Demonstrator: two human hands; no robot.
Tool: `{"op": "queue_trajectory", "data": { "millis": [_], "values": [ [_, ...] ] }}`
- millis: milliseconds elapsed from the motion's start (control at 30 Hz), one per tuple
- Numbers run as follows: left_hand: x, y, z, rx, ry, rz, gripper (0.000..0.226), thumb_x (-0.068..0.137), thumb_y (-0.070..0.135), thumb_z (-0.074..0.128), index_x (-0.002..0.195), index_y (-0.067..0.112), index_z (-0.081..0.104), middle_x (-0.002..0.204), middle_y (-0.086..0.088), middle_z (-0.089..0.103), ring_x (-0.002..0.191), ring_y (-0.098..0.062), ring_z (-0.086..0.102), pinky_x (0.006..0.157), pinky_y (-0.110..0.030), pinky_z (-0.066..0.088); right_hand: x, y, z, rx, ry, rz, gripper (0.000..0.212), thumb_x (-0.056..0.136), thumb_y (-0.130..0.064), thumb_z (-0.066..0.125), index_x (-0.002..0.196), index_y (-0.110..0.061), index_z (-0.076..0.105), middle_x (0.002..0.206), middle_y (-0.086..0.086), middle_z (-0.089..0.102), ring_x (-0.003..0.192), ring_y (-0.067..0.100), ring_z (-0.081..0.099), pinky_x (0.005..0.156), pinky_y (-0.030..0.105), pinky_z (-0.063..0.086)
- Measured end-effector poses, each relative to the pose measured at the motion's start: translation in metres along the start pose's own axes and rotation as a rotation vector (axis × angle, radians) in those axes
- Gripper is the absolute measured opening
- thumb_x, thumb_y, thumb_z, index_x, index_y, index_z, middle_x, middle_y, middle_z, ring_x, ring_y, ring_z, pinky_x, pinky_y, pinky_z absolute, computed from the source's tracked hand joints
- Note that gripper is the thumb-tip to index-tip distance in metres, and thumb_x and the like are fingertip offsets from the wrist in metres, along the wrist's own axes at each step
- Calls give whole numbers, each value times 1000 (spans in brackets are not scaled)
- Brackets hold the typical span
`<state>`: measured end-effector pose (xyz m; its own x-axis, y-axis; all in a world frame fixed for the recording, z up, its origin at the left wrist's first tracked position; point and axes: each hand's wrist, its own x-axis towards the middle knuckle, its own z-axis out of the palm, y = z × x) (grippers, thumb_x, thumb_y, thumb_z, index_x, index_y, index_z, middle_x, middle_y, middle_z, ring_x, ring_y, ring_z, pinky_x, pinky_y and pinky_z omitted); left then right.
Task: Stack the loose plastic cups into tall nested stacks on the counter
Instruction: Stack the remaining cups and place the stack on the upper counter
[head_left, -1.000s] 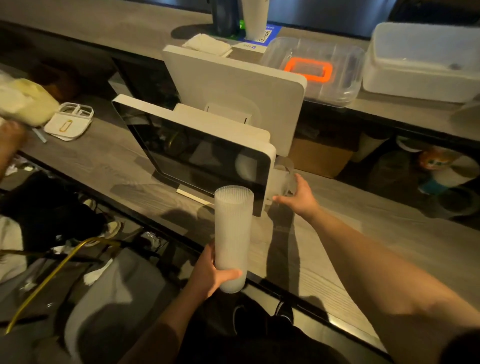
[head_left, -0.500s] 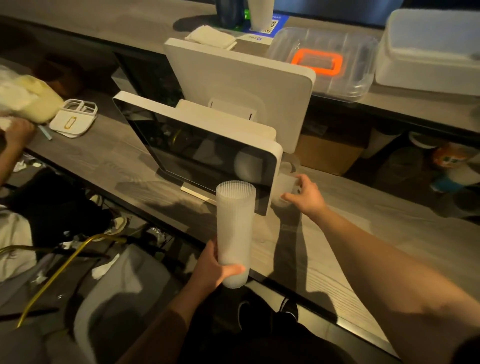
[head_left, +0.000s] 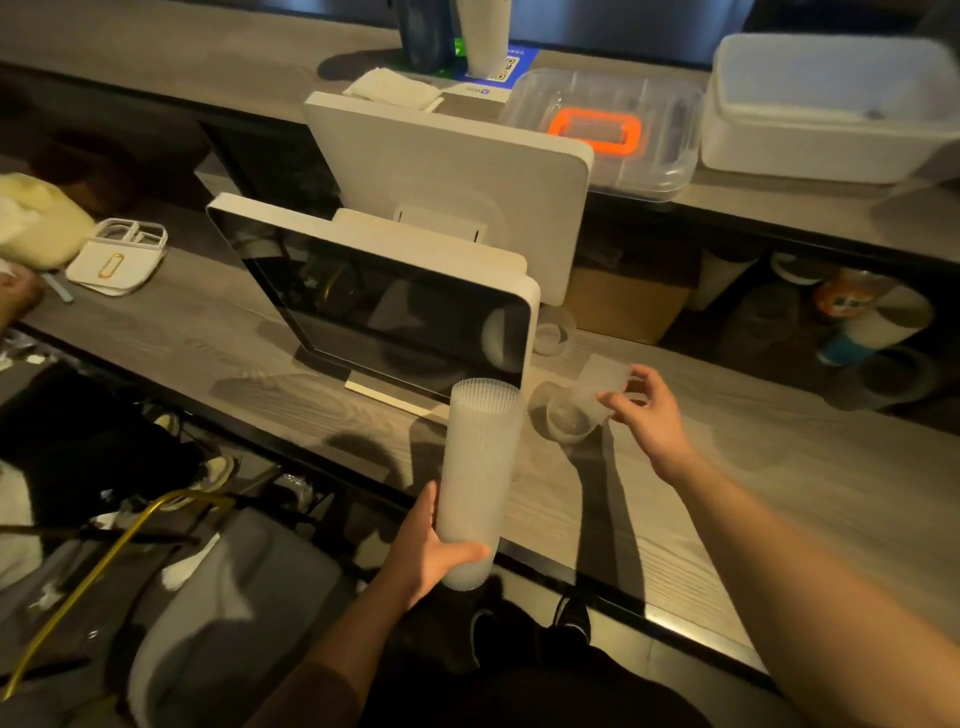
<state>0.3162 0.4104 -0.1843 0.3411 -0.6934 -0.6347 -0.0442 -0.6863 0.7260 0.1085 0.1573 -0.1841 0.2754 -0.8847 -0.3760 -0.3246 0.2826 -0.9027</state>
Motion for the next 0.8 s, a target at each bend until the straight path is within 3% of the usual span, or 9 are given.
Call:
{"op": "queue_trajectory", "data": {
  "millis": [133, 267, 467, 600, 800],
  "values": [
    [-9, 4, 1, 40, -32, 40, 115, 51, 37, 91, 149, 26, 31, 133, 5, 55, 120, -13, 56, 101, -46, 52, -14, -27, -1, 212, -24, -53, 50, 90, -31, 72, 133, -23, 46, 119, 5, 62, 113, 28, 60, 91, 40, 52],
    [-11, 5, 5, 66, -67, 65, 113, 49, 40, 90, 147, 30, 35, 130, 8, 58, 117, -11, 59, 98, -44, 54, -29, -57, 1, 260, -167, -117, 55, 81, -47, 71, 128, -21, 58, 126, 6, 65, 117, 27, 62, 101, 47, 50],
    [-9, 6, 14, 119, -104, 99, 94, 54, 34, 90, 135, 36, 42, 124, 10, 59, 113, -8, 60, 96, -44, 55, -42, -64, 5, 143, -286, -146, 41, 89, -44, 68, 127, -31, 64, 121, -4, 67, 116, 24, 62, 99, 43, 51],
    [-6, 6, 19, 161, -120, 103, 109, 55, 37, 90, 149, 27, 36, 130, 8, 56, 117, -10, 57, 99, -42, 53, -46, -67, 0, 38, -275, -168, 43, 82, -50, 70, 123, -38, 67, 127, -6, 63, 121, 18, 55, 103, 38, 46],
    [-2, 14, 25, 184, -147, 85, 111, 64, 25, 90, 154, 26, 26, 138, 4, 51, 122, -15, 53, 102, -40, 49, -52, -83, -6, -223, -347, -209, 45, 77, -50, 67, 120, -39, 64, 123, -4, 52, 112, 11, 49, 91, 26, 41]
  ]
}}
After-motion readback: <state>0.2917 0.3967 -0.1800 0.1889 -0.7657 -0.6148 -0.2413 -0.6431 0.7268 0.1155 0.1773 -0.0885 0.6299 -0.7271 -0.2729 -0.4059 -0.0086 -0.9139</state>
